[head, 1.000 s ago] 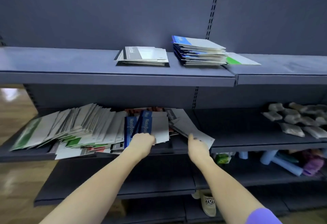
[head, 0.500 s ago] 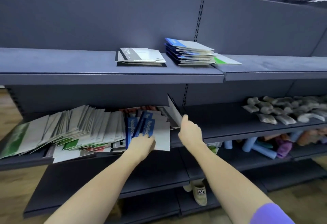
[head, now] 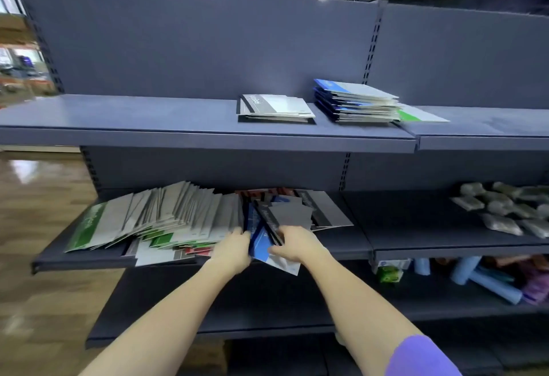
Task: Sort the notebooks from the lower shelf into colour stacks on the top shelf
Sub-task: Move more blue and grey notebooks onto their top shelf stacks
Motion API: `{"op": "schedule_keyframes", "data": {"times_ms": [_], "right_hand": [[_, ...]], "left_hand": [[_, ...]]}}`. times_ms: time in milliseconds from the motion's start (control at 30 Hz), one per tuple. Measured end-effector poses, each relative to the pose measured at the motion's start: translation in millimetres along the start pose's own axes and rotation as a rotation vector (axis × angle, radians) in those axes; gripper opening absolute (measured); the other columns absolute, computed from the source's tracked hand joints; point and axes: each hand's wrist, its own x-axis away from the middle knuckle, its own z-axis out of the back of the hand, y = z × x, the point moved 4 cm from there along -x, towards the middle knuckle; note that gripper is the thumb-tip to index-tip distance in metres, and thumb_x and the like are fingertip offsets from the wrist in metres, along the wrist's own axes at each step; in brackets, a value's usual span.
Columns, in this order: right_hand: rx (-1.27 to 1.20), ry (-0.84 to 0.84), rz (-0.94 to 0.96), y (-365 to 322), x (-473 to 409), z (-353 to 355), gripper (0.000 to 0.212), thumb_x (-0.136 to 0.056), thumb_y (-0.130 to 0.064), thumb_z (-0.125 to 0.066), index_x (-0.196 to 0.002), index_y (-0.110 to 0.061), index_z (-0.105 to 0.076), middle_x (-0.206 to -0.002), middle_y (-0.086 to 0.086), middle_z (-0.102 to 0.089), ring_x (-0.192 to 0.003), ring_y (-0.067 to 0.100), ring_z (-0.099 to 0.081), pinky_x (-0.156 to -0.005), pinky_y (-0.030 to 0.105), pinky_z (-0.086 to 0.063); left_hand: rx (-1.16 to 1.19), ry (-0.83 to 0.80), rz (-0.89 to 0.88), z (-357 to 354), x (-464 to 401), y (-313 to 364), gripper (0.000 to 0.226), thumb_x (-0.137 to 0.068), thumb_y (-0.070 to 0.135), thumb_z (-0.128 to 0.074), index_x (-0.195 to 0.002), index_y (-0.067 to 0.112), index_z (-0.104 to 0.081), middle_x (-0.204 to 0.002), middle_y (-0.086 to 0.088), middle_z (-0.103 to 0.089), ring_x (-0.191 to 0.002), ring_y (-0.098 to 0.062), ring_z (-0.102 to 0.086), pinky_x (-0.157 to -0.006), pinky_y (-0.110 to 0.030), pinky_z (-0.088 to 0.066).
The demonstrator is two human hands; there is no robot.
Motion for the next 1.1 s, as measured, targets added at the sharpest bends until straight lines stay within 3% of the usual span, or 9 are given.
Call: {"op": "schedule_keyframes", "data": {"times_ms": [100, 200, 300, 500, 633, 767, 867, 967, 1100], "right_hand": [[-0.154, -0.231, -0.012, 10, -4, -9, 0.078, -0.077, -0.064, -0.066, -0.14, -0.022, -0.05, -0.142, 0.0, -0.053, -0.125, 0.022, -0.052, -0.102, 0.037, -0.045], [-0.189, -0.08, -0.167, 35, -14, -6, 0.063, -0.086, -0.056, -0.058, -0.139, -0.024, -0.051, -0.145, 0.007, -0.047, -0.13, 0.03, -0.045, -0.108, 0.043, -0.039], [-0.231, -0.048, -0.36, 63, -12, -14, 0.073, -0.089, -0.049, -0.054, -0.151, -0.017, -0.033, -0.151, 0.018, -0.035, -0.136, 0.04, -0.035, -0.111, 0.046, -0.035], [-0.52, 0.089, -0.401, 69, -20, -25, 0.068, -0.087, -0.035, -0.065, -0.141, -0.004, -0.036, -0.135, 0.018, -0.054, -0.121, 0.036, -0.053, -0.098, 0.039, -0.049], [-0.604, 0.068, -0.464, 62, -26, -27, 0.065, -0.085, -0.036, -0.071, -0.132, -0.001, -0.044, -0.127, 0.015, -0.06, -0.113, 0.033, -0.061, -0.084, 0.034, -0.052], [-0.915, 0.026, -0.531, 65, -23, -31, 0.035, -0.081, -0.021, -0.068, -0.112, -0.006, -0.058, -0.094, 0.009, -0.065, -0.072, 0.022, -0.059, -0.058, 0.031, -0.053], [-1.103, -0.012, -0.559, 70, -12, -33, 0.027, -0.089, -0.011, -0.066, -0.115, -0.008, -0.06, -0.091, 0.007, -0.067, -0.073, 0.02, -0.063, -0.056, 0.029, -0.053], [-1.241, 0.007, -0.609, 77, -4, -38, 0.029, -0.09, -0.002, -0.064, -0.118, -0.003, -0.056, -0.094, 0.011, -0.07, -0.078, 0.023, -0.069, -0.059, 0.035, -0.059], [-1.36, 0.085, -0.657, 90, 9, -45, 0.03, -0.089, 0.006, -0.06, -0.115, -0.005, -0.049, -0.109, 0.018, -0.068, -0.094, 0.033, -0.07, -0.073, 0.045, -0.061]], "left_hand": [[0.044, 0.0, -0.002, 2, -3, -8, 0.05, -0.087, 0.032, -0.071, -0.129, 0.014, -0.049, -0.127, -0.007, -0.047, -0.116, -0.03, -0.053, -0.09, -0.044, -0.051], [0.119, -0.031, -0.008, -1, -8, -4, 0.055, -0.092, 0.031, -0.066, -0.139, 0.013, -0.045, -0.128, -0.01, -0.048, -0.116, -0.031, -0.053, -0.094, -0.041, -0.048], [0.162, -0.041, 0.02, -5, -13, 3, 0.058, -0.094, 0.032, -0.062, -0.145, 0.012, -0.041, -0.131, -0.015, -0.048, -0.121, -0.033, -0.048, -0.099, -0.039, -0.044], [0.262, -0.011, 0.08, -3, -25, 19, 0.053, -0.098, 0.043, -0.057, -0.139, 0.012, -0.045, -0.131, -0.019, -0.047, -0.113, -0.035, -0.054, -0.094, -0.041, -0.048], [0.196, 0.02, 0.104, 0, -30, 31, 0.059, -0.093, 0.039, -0.066, -0.141, 0.013, -0.043, -0.141, -0.02, -0.038, -0.128, -0.038, -0.039, -0.104, -0.043, -0.038], [0.228, 0.03, 0.189, 4, -35, 35, 0.064, -0.089, 0.032, -0.071, -0.141, 0.012, -0.04, -0.14, -0.024, -0.038, -0.128, -0.04, -0.037, -0.105, -0.043, -0.036], [0.276, 0.01, 0.167, 5, -39, 41, 0.065, -0.086, 0.028, -0.073, -0.14, 0.013, -0.04, -0.136, -0.025, -0.042, -0.127, -0.041, -0.038, -0.103, -0.045, -0.038], [0.309, 0.015, 0.089, 4, -40, 51, 0.069, -0.085, 0.019, -0.074, -0.144, 0.018, -0.038, -0.143, -0.023, -0.029, -0.131, -0.04, -0.034, -0.103, -0.047, -0.042], [0.324, -0.016, -0.02, -3, -37, 64, 0.07, -0.083, 0.014, -0.076, -0.143, 0.019, -0.039, -0.148, -0.02, -0.019, -0.116, -0.039, -0.054, -0.096, -0.042, -0.051]]}}
